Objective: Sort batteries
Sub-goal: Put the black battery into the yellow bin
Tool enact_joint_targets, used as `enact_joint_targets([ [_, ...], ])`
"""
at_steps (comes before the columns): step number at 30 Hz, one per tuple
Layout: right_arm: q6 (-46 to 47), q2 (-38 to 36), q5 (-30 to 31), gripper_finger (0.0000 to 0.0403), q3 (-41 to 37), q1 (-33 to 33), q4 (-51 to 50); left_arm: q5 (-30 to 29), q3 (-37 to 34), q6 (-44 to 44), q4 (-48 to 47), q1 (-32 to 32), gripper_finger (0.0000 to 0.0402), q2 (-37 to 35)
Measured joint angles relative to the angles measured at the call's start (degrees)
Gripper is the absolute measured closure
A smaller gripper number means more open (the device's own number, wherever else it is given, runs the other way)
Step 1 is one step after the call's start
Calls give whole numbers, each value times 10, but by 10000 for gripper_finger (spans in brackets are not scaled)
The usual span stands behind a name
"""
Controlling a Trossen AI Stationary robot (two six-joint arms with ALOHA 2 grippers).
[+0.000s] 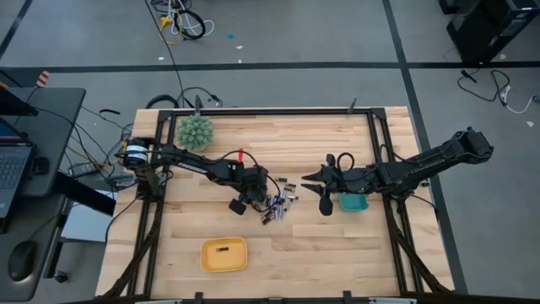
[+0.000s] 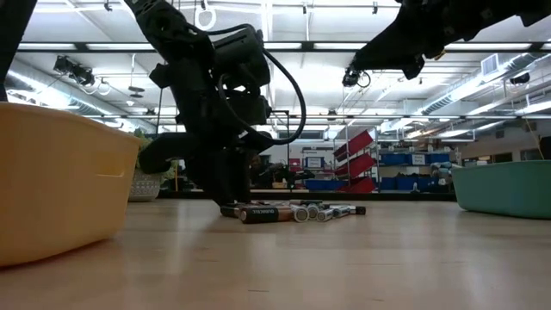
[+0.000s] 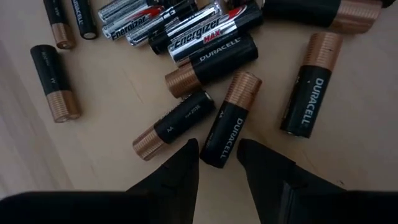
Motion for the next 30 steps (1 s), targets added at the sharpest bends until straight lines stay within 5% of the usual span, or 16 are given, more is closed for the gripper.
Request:
enact_joint_targets([
  [13, 2, 0, 0, 313, 0, 0, -1, -2, 0, 0, 5, 0, 379, 0],
  [30, 3, 0, 0, 313, 0, 0, -2, -4, 9, -42, -34, -2, 387, -39],
])
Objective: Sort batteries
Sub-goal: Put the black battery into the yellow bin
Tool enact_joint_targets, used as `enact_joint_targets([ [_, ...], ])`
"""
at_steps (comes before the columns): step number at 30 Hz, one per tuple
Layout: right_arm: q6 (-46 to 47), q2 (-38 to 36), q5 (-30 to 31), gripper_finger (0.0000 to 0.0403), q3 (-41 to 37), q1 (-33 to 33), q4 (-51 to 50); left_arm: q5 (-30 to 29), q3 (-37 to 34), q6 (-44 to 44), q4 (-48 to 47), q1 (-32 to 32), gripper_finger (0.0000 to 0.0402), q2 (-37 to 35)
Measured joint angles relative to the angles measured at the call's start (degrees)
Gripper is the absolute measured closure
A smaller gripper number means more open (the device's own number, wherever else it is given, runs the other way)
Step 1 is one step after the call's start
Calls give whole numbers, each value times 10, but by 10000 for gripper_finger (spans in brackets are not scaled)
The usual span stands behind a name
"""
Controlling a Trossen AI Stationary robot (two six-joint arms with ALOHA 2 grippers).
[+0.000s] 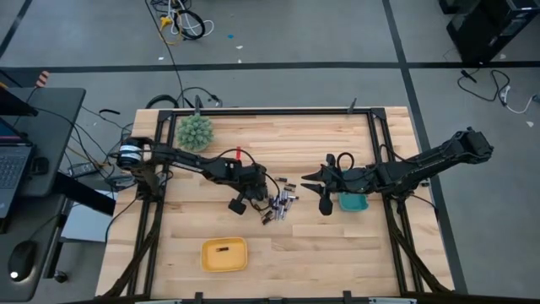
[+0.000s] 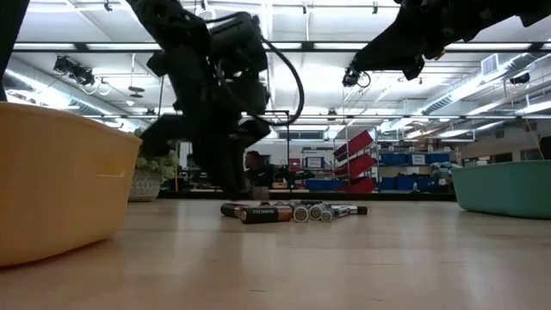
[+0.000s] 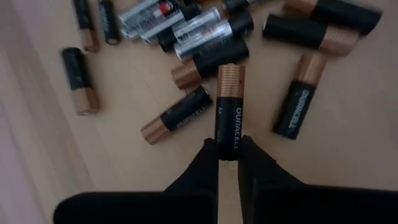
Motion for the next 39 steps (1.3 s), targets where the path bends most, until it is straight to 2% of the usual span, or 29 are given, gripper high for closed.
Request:
enact_joint_targets([
  [10, 10, 0, 0, 313, 0, 0, -10, 4, 26, -42, -79, -19, 388, -37],
  [16, 12, 0, 0, 313, 0, 0, -11, 1, 55, -105, -143, -54, 400, -76],
  [21, 12, 0, 0, 313, 0, 1, -14, -39, 63, -162, -176, -95, 400, -107],
  [26, 11, 0, -2, 313, 0, 2, -16, -91, 63, -196, -185, -130, 400, -111],
  [36, 8, 0, -3, 313, 0, 2, -17, -92, 42, -228, -180, -142, 401, -100],
  [39, 8, 0, -3, 313, 0, 2, -17, -76, 42, -232, -175, -143, 401, -100],
])
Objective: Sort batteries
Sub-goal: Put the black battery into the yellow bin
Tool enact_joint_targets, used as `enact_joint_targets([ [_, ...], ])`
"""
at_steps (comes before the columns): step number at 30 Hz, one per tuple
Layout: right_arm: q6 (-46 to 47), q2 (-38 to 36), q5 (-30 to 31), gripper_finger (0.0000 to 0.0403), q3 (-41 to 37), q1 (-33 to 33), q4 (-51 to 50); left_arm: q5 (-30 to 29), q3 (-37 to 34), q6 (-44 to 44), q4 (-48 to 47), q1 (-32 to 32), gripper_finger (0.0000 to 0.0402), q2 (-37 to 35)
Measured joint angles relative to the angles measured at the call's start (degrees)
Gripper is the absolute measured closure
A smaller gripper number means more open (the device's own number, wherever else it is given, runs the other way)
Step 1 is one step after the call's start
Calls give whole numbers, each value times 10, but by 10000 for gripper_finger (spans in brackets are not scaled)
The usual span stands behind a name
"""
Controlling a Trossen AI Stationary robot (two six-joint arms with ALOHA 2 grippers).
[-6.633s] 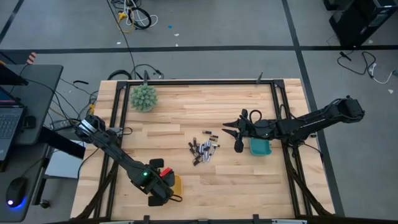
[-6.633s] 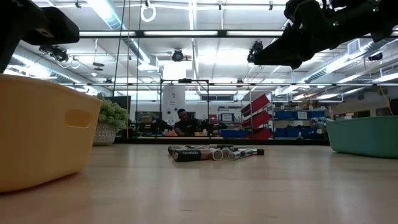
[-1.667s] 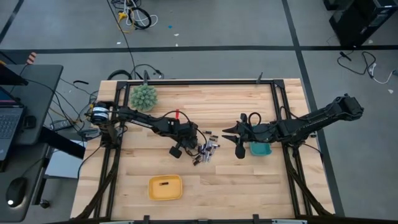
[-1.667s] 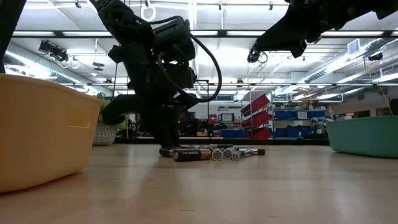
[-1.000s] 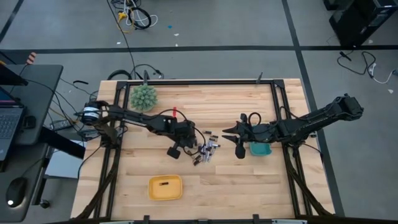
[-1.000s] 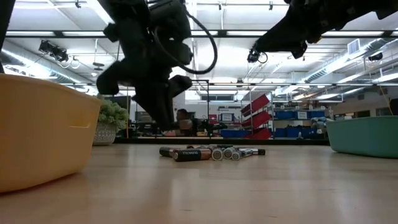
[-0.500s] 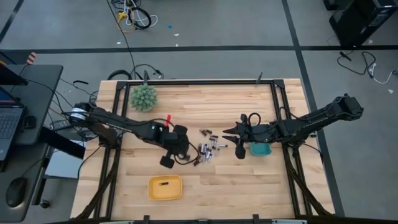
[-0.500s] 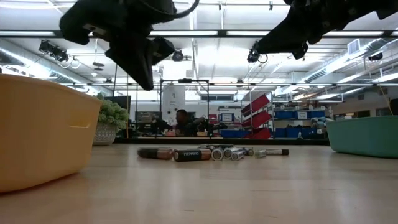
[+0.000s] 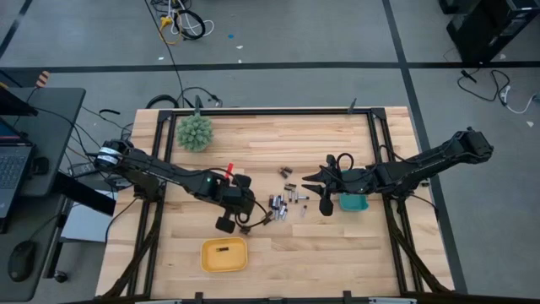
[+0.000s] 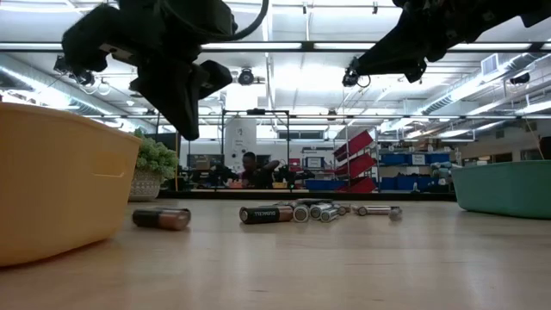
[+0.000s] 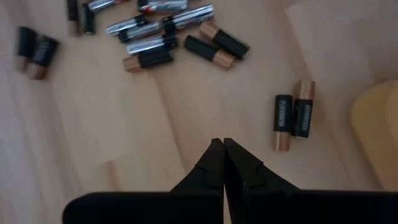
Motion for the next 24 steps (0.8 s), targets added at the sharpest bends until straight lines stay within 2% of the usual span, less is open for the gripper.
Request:
enact_joint_targets([
  [24, 0, 0, 0, 313, 0, 0, 0, 6, 0, 1, 12, 0, 401, 0],
])
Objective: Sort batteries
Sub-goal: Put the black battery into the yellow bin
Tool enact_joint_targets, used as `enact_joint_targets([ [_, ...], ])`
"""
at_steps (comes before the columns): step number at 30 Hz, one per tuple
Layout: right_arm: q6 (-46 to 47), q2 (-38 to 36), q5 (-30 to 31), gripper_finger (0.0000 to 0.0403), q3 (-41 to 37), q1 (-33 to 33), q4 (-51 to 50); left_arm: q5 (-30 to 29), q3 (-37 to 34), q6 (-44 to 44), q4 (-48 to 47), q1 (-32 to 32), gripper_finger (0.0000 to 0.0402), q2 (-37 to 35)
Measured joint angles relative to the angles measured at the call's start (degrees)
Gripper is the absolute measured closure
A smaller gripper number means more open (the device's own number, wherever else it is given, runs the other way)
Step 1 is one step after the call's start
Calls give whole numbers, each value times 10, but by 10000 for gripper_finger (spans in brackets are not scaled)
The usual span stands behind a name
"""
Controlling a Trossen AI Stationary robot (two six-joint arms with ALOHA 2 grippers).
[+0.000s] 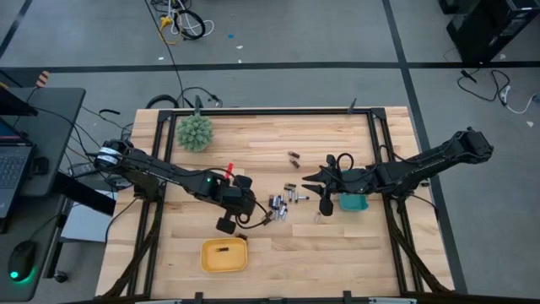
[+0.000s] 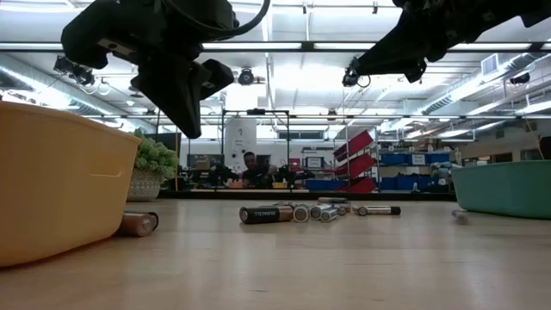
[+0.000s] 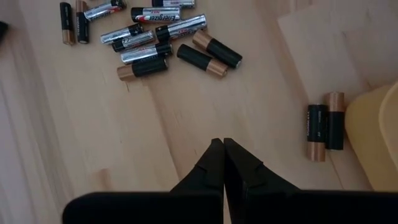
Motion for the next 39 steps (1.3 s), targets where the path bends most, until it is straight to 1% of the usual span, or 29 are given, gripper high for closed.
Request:
enact_joint_targets([
  [13, 1, 0, 0, 313, 0, 0, -6, -6, 0, 0, 36, 0, 401, 0],
  [17, 2, 0, 0, 313, 0, 0, -6, -23, 0, 1, 61, 0, 401, 0],
  [24, 22, 0, 0, 313, 0, 2, -24, -45, -4, -6, 139, 1, 401, 6],
  [27, 30, 0, 0, 313, 0, 9, -27, -55, -5, -8, 167, 1, 401, 24],
  [32, 35, 0, 0, 313, 0, 21, -37, -106, -6, -36, 208, 1, 401, 67],
  [39, 51, 0, 13, 313, 0, 26, -64, -110, -6, -82, 231, 1, 400, 104],
])
